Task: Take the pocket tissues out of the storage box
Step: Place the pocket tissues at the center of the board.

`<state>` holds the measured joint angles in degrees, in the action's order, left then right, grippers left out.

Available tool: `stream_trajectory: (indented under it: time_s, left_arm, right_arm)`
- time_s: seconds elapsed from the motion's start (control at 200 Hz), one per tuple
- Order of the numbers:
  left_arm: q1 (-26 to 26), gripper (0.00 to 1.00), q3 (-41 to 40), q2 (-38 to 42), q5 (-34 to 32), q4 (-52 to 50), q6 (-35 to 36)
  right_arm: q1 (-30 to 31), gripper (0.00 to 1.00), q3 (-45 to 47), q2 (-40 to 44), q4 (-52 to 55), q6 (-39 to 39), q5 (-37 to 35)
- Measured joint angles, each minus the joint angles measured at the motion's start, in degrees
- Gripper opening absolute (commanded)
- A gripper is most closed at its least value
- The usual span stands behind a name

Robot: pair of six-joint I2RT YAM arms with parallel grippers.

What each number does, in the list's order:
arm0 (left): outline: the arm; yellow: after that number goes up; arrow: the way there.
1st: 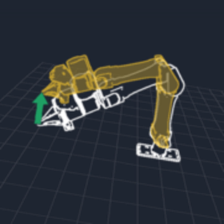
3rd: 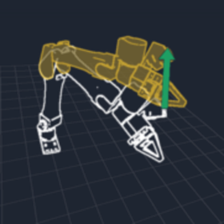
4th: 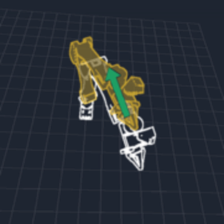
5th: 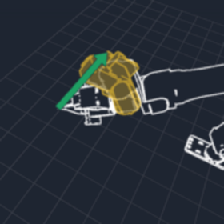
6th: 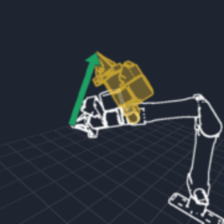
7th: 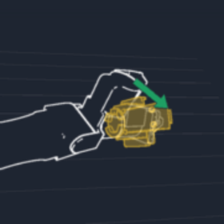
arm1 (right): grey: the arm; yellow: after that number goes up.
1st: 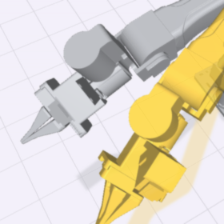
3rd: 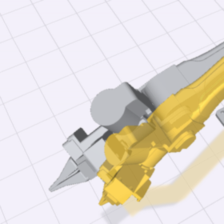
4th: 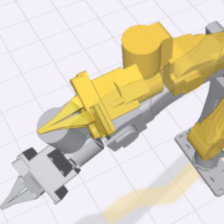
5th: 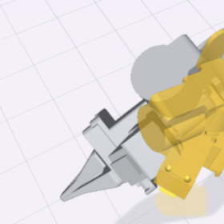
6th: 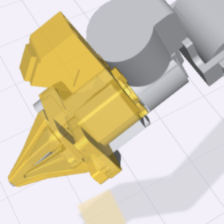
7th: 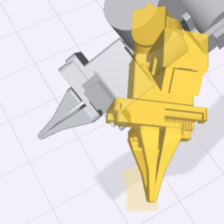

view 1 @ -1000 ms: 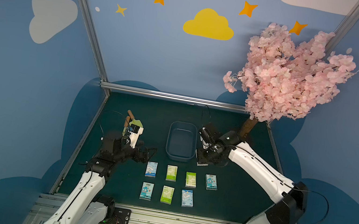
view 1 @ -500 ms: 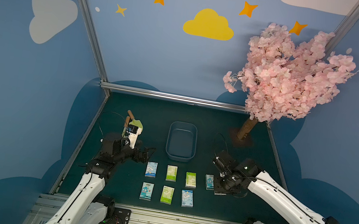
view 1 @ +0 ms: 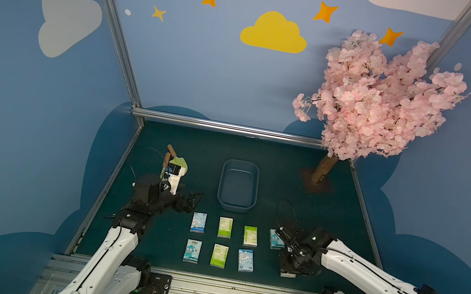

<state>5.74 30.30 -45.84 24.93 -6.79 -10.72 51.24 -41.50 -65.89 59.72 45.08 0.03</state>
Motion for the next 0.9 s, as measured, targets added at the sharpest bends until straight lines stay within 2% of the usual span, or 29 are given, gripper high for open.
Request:
stream_trajectory:
  time_s: [0.601,0.766,0.901]
  left_arm:
    - [0.0,1.0,0.0,-0.3,-0.4,0.0,0.0]
    - [0.0,1.0,0.0,-0.3,-0.4,0.0,0.0]
    - [0.0,1.0,0.0,-0.3,-0.4,0.0,0.0]
  right_arm:
    - [0.7,0.49,3.6,-7.1,-11.3,0.2,2.8]
    - [0.7,0.54,4.3,-8.9,-12.2,1.0,3.0]
    - [0.7,0.63,4.4,-9.0,-12.5,1.6,3.1]
